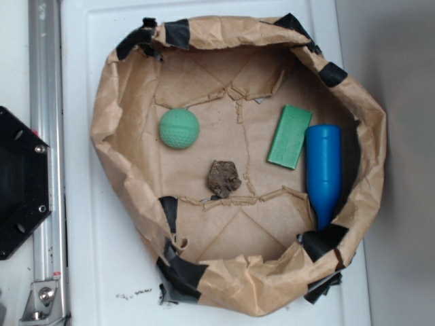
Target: Grab the rock.
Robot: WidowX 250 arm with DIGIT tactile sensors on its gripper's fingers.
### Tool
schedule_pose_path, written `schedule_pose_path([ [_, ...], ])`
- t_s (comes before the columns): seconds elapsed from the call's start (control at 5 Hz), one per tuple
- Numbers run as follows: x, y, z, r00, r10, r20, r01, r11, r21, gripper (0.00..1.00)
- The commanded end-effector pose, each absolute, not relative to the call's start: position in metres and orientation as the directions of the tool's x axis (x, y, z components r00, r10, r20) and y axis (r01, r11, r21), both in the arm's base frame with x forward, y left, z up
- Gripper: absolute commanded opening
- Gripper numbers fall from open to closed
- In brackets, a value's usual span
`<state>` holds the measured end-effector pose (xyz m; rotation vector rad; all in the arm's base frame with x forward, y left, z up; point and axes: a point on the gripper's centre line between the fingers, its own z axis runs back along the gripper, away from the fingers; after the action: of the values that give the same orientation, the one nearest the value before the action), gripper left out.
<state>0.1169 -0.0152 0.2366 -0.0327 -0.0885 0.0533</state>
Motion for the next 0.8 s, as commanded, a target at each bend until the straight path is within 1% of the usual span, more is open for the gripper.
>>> schedule_pose_path([
  [0.0,0.117,-0.015,0.237,0.995,0.055,0.088,-0.052,0.998,-0.035,1.0],
  [0.2,0.167,-0.004,0.204,0.99,0.054,0.133,-0.051,0.998,-0.021,1.0],
  [0.4,0.219,0.009,0.183,0.978,0.011,0.208,-0.009,1.0,-0.011,1.0],
  [0.6,0.261,0.022,0.157,0.972,-0.005,0.235,0.021,0.998,-0.064,1.0],
])
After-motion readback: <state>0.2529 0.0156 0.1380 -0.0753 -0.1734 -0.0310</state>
